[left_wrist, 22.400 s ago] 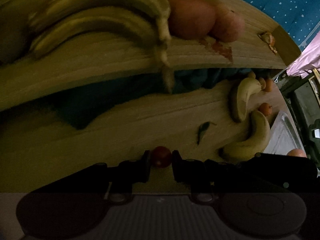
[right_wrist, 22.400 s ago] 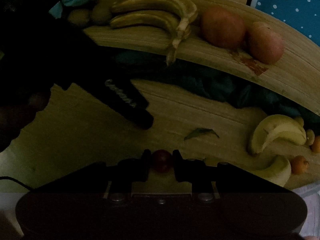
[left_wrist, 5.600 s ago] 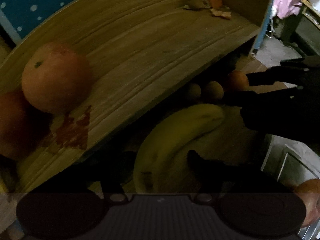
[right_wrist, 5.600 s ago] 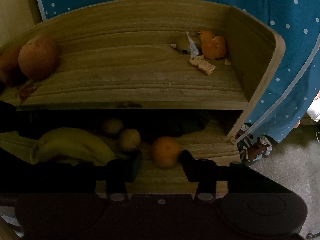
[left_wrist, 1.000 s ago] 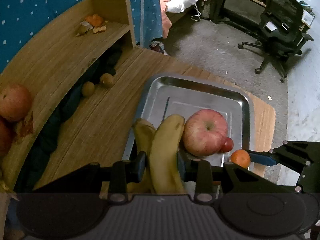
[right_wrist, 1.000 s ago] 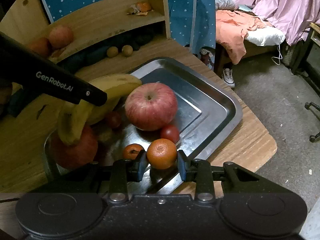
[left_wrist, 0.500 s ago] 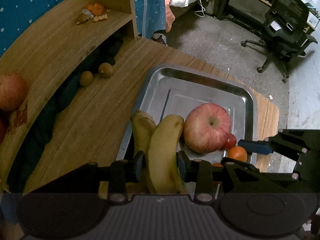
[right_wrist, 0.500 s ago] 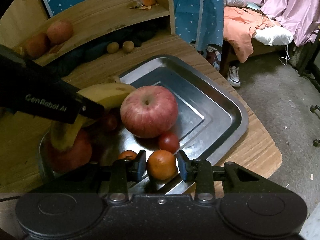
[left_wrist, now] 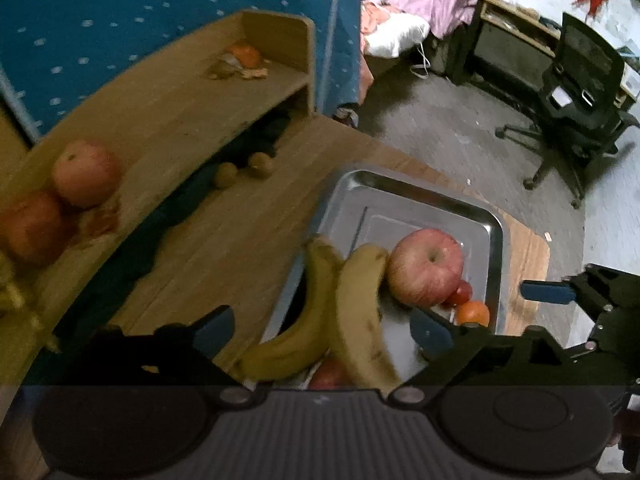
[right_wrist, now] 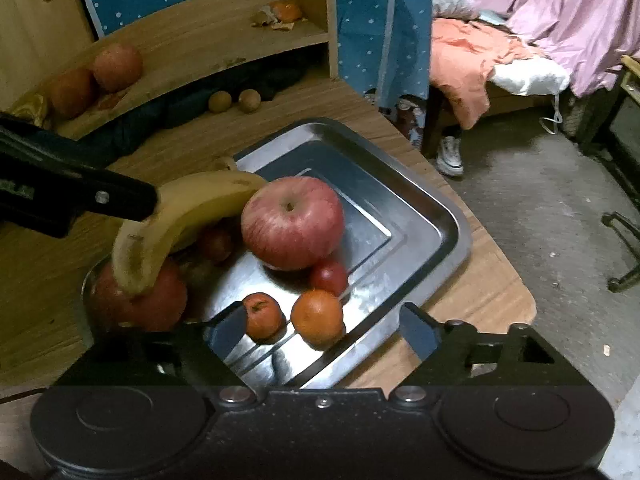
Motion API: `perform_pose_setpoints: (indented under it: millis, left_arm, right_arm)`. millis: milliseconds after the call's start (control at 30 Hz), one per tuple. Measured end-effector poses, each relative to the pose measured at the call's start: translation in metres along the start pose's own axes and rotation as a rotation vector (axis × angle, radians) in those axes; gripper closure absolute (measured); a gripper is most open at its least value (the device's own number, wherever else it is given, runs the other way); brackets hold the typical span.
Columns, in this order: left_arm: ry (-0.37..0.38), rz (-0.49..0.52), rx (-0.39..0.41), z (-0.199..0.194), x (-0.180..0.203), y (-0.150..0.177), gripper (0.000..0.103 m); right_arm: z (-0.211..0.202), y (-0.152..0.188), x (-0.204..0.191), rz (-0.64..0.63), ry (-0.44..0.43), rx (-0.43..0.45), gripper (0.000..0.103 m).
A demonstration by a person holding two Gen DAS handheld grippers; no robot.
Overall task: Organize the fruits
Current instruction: 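Open the right tool to drop the tangerine while the left tool releases the banana, then withdraw both open tools from the tray toward the wooden shelf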
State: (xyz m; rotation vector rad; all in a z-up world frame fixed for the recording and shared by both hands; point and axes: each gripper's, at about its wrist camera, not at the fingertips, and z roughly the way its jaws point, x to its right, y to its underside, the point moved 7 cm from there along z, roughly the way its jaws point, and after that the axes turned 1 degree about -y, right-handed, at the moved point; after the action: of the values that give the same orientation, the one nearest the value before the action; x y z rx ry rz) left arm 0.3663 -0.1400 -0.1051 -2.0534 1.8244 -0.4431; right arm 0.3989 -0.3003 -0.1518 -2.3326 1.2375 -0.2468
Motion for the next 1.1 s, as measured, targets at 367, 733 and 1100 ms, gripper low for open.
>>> perform_pose_setpoints:
  millis: [367,733,1100]
  left_arm:
    - [-0.031,-0.082,0.018,-0.044,-0.054,0.07,0.0]
    - [-0.099,-0.121,0.011,-0.083,-0.101,0.145,0.0]
    - [-0.141,-0.262,0.07,-0.11,-0.143,0.176,0.0]
  right_arm:
    - [-0.049,0.048,-0.052,0.052,0.074,0.04,0.002]
    - [-0.083,0.083,-0.124,0.03,0.051,0.092,0.001]
    - [-0.106,0.071,-0.18,-0.17,0.025,0.166,0.001]
